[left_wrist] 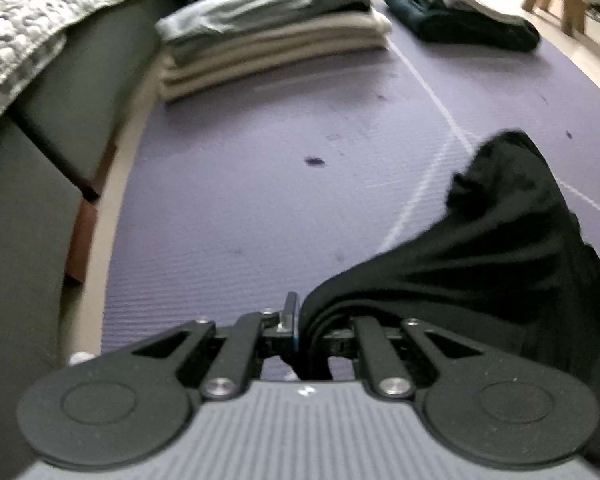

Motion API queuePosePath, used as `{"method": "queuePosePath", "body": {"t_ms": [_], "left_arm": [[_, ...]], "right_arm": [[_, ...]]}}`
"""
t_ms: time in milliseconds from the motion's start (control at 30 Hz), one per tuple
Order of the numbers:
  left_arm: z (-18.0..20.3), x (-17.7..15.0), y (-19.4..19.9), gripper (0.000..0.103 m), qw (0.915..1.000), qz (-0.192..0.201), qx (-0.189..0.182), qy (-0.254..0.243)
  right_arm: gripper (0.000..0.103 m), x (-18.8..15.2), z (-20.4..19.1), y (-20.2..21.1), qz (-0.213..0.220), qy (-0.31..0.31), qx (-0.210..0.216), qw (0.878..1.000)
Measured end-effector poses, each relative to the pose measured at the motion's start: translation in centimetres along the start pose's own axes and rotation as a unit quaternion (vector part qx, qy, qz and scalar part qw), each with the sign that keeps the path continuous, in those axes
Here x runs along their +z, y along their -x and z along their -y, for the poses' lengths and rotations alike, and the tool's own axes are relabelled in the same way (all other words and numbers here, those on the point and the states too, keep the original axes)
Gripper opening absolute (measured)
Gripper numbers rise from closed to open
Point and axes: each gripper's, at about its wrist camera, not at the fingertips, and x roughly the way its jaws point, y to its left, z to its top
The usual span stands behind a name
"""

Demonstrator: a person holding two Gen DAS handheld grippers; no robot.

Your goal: Fold clothes

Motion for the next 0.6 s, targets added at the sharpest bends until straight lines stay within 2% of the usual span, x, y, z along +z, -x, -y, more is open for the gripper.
{"method": "queuePosePath", "body": {"t_ms": [33,100,133,167,233,267,300,367,433,533,600], "left_arm": [[-0.2,0.4,-0.1,0.008,0.9998,0.013,0.016,0.000],[-0.5,0.7,-0.4,0.009,0.9994,0.021,0.029,0.002],[-1.0,1.0,-0.9,0.011,0.9994,0.017,0.027,0.013],[-1.0,1.0,-1.0,0.013,0.9994,0.017,0.026,0.014],[-1.5,0.9,-1.9,0.024,0.9990,-0.013,-0.002,0.042],[-1.5,0.7,-2.0,0.028,0.9986,-0.025,-0.012,0.046],[-1.4,0.5,-2.2,0.037,0.9979,-0.036,-0.022,0.049],[-0.8,0.0,-2.2,0.051,0.9972,-0.053,-0.041,0.033],[-0.1,-0.7,-2.2,0.068,0.9963,-0.064,-0.056,0.012],[0.6,-1.2,-2.5,0.075,0.9943,-0.084,-0.065,-0.008],[0.6,-1.3,-2.9,0.079,0.9925,-0.100,-0.071,0.000]], "right_arm": [[0.010,0.2,0.0,-0.1,0.003,-0.009,0.016,1.000],[0.015,0.4,0.1,-0.3,0.004,-0.016,0.022,1.000],[0.022,0.4,0.1,-0.3,0.003,-0.020,0.018,1.000],[0.033,0.4,0.2,-0.4,0.003,-0.023,0.015,1.000],[0.039,0.1,0.4,0.4,0.014,-0.019,-0.017,1.000],[0.039,-0.1,0.4,0.7,0.013,-0.011,-0.037,0.999],[0.039,-0.2,0.5,0.9,0.012,-0.005,-0.053,0.998],[0.039,-1.0,0.8,1.1,0.001,0.003,-0.083,0.997],[0.039,-2.0,0.8,1.2,-0.014,0.011,-0.098,0.995],[0.039,-2.9,0.3,1.2,-0.035,0.036,-0.114,0.992],[0.040,-3.4,-0.3,1.0,-0.048,0.059,-0.123,0.990]]}}
